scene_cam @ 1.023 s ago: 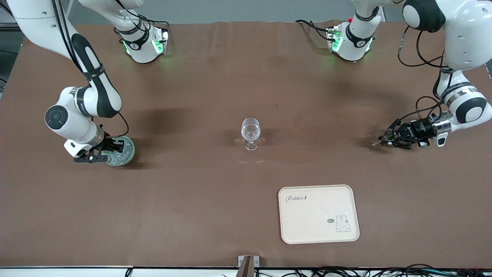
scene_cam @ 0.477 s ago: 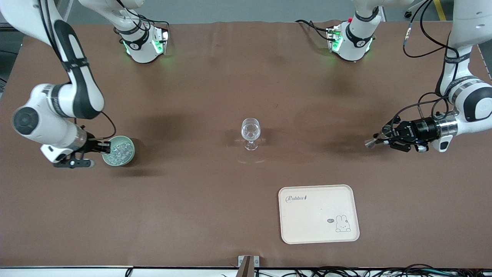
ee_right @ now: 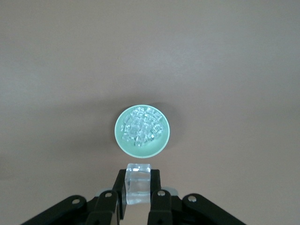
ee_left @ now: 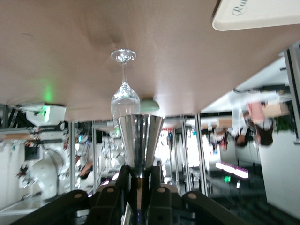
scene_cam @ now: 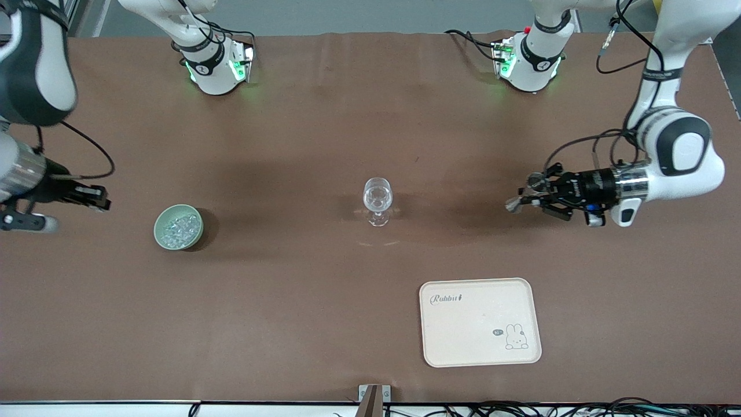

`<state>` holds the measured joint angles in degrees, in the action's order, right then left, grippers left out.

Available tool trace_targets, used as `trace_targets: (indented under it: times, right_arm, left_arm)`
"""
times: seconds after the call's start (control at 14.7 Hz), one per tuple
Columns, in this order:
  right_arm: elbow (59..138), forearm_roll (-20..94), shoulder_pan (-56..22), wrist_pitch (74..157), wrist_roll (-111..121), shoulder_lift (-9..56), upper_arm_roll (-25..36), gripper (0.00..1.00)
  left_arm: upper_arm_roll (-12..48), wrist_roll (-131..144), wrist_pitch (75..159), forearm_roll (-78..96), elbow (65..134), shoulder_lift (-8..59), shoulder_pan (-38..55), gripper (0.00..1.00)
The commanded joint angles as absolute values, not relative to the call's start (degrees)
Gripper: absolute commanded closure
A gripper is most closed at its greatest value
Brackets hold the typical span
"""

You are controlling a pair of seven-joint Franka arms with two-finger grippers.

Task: Pour wine and add ice with both arms
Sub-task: 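Lift the ice with the right gripper while the left gripper moves the jigger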

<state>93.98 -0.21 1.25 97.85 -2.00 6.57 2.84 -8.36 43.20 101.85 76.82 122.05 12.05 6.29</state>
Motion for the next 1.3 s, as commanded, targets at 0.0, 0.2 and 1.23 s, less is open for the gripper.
trace_targets:
  times: [0.0,0.2,1.23]
  right_arm:
    - [90.27,-0.26,2.55,91.95,-2.99,3.44,2.46,0.99]
    - [89.65,-0.26,2.81,89.04,-2.81,-0.17,2.29,0.99]
    - [90.26,0.17,2.81,92.20,-3.25,-1.85,2.20,0.99]
  left_arm:
    - [2.07,50.95,114.30,77.52,124.89,7.04,5.98,0.99]
    - [10.17,52.64,122.32,77.43,124.54,6.85,6.06,0.99]
    - [26.71,76.35,148.36,56.02,114.71,18.80,8.00,0.99]
